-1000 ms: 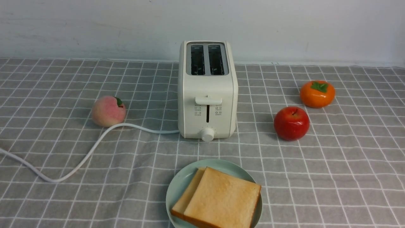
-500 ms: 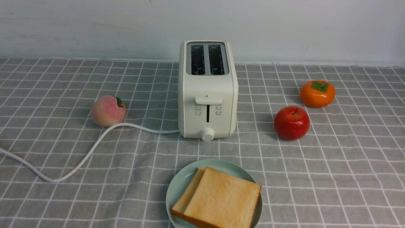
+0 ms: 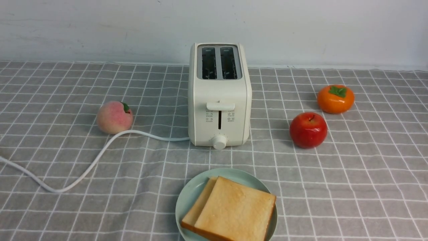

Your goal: Take toasted bread from bread machine on grey coffee table place on plate.

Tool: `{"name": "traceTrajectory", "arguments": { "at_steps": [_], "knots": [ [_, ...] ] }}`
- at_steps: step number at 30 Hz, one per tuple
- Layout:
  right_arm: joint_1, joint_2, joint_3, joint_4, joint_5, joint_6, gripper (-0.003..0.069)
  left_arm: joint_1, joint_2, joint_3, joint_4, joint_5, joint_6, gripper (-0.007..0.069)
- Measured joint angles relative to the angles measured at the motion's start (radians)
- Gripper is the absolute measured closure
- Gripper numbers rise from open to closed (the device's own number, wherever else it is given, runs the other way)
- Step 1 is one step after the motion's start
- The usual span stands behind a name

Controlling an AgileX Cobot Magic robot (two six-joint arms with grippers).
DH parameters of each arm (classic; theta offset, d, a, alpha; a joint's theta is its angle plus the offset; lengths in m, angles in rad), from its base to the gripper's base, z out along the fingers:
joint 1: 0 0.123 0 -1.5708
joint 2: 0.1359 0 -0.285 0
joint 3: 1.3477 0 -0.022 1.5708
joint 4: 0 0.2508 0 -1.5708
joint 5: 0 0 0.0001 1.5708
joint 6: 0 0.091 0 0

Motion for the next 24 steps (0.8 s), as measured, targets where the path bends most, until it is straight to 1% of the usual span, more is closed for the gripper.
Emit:
{"name": "traceTrajectory", "arguments": {
  "at_steps": [1, 2, 3, 4, 5, 6, 11, 24],
  "knots": [
    [0.000, 0.000, 0.000, 0.000, 0.000, 0.000, 0.0624, 0.008, -0.008, 0.000, 0.000, -0.002, 0.000, 0.0621],
    [0.000, 0.000, 0.000, 0.000, 0.000, 0.000, 0.0622, 0.058, -0.078, 0.116, 0.000, -0.019, 0.000, 0.0621],
    [0.000, 0.000, 0.000, 0.000, 0.000, 0.000, 0.0621, 0.080, -0.106, 0.160, 0.000, -0.025, 0.000, 0.0621],
    [0.000, 0.000, 0.000, 0.000, 0.000, 0.000, 0.0621, 0.080, -0.112, 0.171, 0.000, -0.025, 0.000, 0.0621],
    [0.000, 0.000, 0.001, 0.000, 0.000, 0.000, 0.0619, 0.101, -0.141, 0.247, -0.005, -0.031, 0.000, 0.0621],
    [0.000, 0.001, 0.001, 0.000, -0.001, 0.000, 0.0617, 0.104, -0.145, 0.264, -0.009, -0.035, 0.000, 0.0620],
    [0.000, 0.001, 0.001, 0.000, -0.001, 0.000, 0.0609, 0.105, -0.150, 0.279, -0.024, -0.083, 0.000, 0.0613],
    [0.000, 0.001, 0.002, 0.000, 0.000, 0.000, 0.0596, 0.105, -0.150, 0.280, -0.030, -0.085, 0.000, 0.0603]
  ]
}}
